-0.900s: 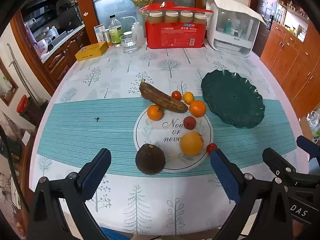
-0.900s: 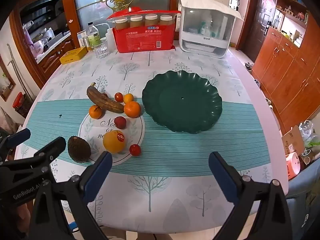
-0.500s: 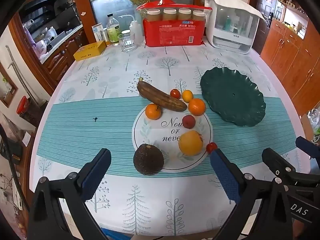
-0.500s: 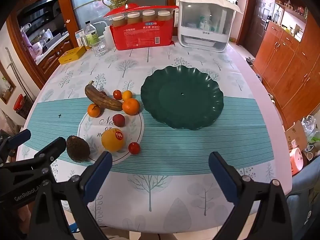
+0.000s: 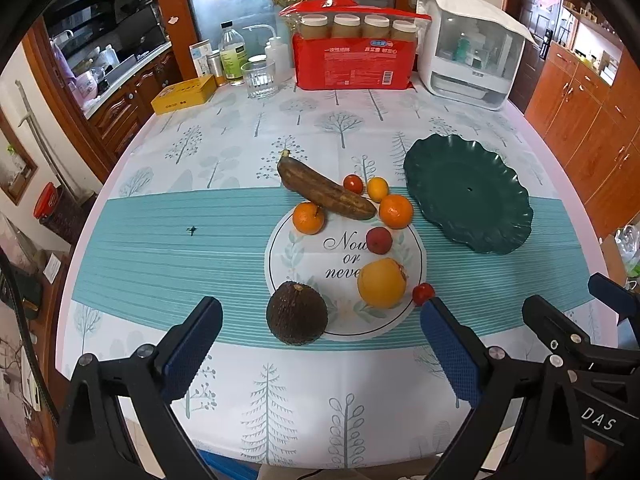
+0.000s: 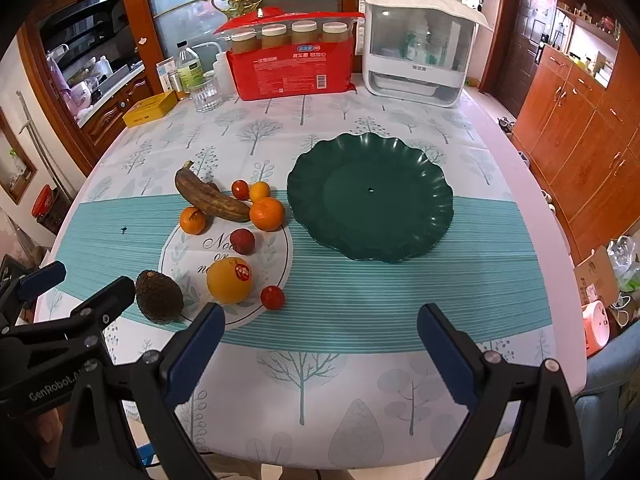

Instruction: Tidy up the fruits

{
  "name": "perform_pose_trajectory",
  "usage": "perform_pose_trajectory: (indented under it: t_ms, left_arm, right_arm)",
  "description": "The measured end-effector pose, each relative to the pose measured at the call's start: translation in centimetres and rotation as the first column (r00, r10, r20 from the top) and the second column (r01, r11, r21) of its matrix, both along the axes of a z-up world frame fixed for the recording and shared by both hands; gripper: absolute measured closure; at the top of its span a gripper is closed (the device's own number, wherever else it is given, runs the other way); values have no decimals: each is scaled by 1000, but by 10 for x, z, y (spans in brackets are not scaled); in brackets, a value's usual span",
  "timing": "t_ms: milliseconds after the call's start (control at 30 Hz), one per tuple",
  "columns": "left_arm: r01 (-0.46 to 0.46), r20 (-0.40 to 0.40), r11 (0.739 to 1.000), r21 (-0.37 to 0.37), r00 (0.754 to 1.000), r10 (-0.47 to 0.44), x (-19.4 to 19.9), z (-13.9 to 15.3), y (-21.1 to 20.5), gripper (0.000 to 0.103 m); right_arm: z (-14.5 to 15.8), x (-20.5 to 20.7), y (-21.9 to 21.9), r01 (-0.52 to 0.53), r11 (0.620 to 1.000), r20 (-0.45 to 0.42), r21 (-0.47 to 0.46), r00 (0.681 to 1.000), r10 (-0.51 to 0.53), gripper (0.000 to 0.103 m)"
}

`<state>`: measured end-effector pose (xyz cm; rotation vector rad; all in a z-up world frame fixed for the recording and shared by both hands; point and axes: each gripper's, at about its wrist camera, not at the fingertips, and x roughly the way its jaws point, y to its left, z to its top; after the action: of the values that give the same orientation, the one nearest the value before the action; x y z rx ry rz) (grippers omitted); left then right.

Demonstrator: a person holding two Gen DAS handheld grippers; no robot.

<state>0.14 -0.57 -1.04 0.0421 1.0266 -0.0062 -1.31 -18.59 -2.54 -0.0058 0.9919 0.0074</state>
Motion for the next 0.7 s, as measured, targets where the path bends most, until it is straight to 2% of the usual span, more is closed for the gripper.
perform_pose_trajectory:
  t_ms: [267, 700]
  left_arm:
    - [-25, -2, 1000, -19, 1000, 25, -8, 3, -2, 4]
    - [-13, 0, 1000, 2, 1000, 13, -13, 5, -5, 4]
  right_arm:
    - [4, -4, -3, -24, 1000, 15, 3, 1000, 24, 6]
    - [3, -8, -8, -18, 999, 0, 31, 1000, 18, 6]
